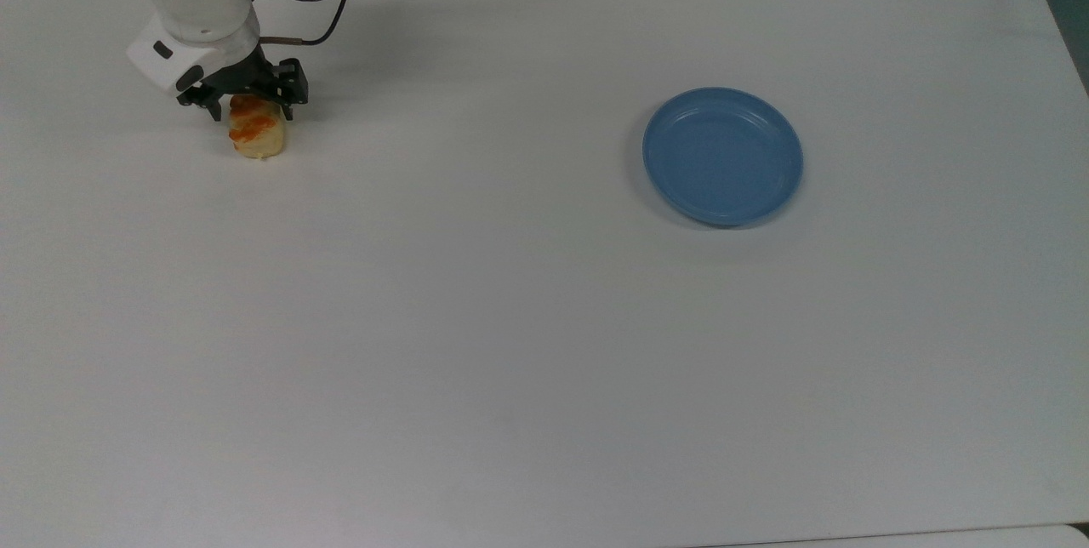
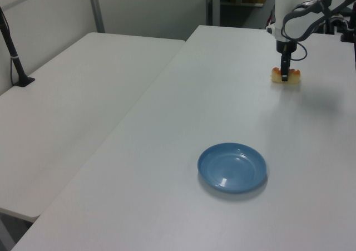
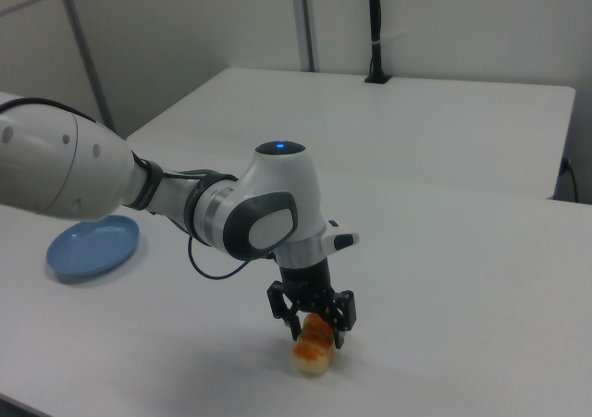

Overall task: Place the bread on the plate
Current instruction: 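Lift the held bread roll and carry it toward the blue plate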

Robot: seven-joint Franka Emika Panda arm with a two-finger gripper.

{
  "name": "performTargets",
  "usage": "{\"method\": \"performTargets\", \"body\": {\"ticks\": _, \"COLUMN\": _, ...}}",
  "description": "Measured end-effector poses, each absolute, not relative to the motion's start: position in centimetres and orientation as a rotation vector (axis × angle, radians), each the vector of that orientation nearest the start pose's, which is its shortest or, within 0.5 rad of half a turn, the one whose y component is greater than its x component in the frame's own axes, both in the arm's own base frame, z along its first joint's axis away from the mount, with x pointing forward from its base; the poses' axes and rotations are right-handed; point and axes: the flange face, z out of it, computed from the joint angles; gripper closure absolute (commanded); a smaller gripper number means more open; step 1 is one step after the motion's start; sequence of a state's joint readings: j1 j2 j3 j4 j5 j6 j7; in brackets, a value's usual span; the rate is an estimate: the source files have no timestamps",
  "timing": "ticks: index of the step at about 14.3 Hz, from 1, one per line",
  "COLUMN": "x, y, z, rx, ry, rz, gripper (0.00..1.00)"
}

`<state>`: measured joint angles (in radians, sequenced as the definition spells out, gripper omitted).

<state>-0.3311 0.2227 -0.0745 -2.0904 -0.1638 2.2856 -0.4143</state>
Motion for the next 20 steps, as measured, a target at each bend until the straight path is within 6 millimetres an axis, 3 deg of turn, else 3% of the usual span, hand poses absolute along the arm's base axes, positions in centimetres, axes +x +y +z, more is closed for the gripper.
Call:
{"method": "performTargets", "body": {"ticks": 2, "x": 52.7, "y": -22.8, "z": 31.5, "rx": -3.249, "ry": -0.198, "rz": 0.131, "gripper": 0.59}}
{"method": "performTargets", "body": {"ticks": 8, "x": 52.8, "y": -22.8, "z": 31.8, "rx": -3.252, "ry": -0.2, "rz": 0.122, "gripper": 0.62}}
{"method": "performTargets", "body": {"ticks": 11, "x": 53.1, "y": -23.0, "z": 33.6, "rx": -3.258, "ry": -0.193, "rz": 0.111, "gripper": 0.62}}
{"method": "performTargets", "body": {"ticks": 16, "x": 54.3, "y": -22.8, "z": 41.6, "rx": -3.255, "ry": -0.169, "rz": 0.172, "gripper": 0.62}}
{"method": "performTargets", "body": {"ticks": 20, "x": 55.7, "y": -20.4, "z": 47.8, "rx": -3.213, "ry": -0.17, "rz": 0.152, "gripper": 0.62}}
